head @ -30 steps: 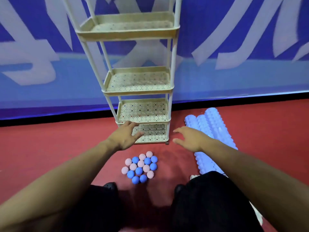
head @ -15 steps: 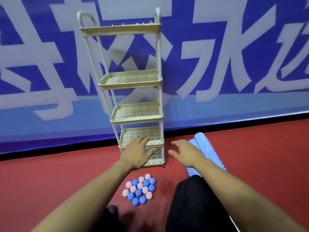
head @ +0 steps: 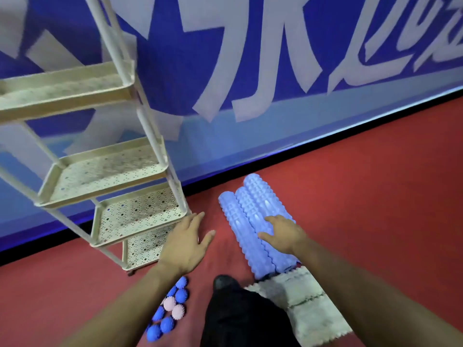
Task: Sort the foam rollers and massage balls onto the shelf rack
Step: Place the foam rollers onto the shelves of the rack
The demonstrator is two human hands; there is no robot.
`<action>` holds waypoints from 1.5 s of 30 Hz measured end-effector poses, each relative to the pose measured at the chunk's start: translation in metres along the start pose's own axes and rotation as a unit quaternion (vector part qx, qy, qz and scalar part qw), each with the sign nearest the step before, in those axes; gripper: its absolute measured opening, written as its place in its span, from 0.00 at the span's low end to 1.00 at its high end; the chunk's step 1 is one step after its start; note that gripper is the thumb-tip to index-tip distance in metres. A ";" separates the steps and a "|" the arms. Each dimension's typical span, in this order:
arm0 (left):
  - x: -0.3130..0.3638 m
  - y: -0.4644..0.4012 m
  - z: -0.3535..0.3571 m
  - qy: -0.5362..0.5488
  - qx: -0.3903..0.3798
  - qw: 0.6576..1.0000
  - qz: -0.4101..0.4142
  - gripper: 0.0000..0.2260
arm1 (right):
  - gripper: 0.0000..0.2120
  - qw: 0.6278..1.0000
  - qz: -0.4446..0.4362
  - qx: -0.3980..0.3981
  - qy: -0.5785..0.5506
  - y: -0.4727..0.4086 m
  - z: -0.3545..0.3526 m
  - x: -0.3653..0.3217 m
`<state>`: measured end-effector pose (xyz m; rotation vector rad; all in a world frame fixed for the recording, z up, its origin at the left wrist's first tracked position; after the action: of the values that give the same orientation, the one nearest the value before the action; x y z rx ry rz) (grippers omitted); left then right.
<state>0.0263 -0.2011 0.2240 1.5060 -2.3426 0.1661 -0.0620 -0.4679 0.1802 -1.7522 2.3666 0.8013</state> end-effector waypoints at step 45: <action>-0.067 0.091 -0.112 0.107 0.023 0.989 -0.099 0.35 | 0.39 0.980 0.084 0.177 -0.037 0.103 -0.128 -0.023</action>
<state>-0.0046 -0.0731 0.3133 1.6438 -2.0241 0.3159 -0.1181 -0.4859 0.3352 -1.3748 2.4455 0.4173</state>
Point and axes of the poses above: each hand's wrist, its own y-axis away from the middle knuckle, its own z-axis out of the palm, x = y × z, the point moved 3 cm from there along -y, towards the middle knuckle, and after that the axes turned 6 degrees about -z, right-handed, at the moved point
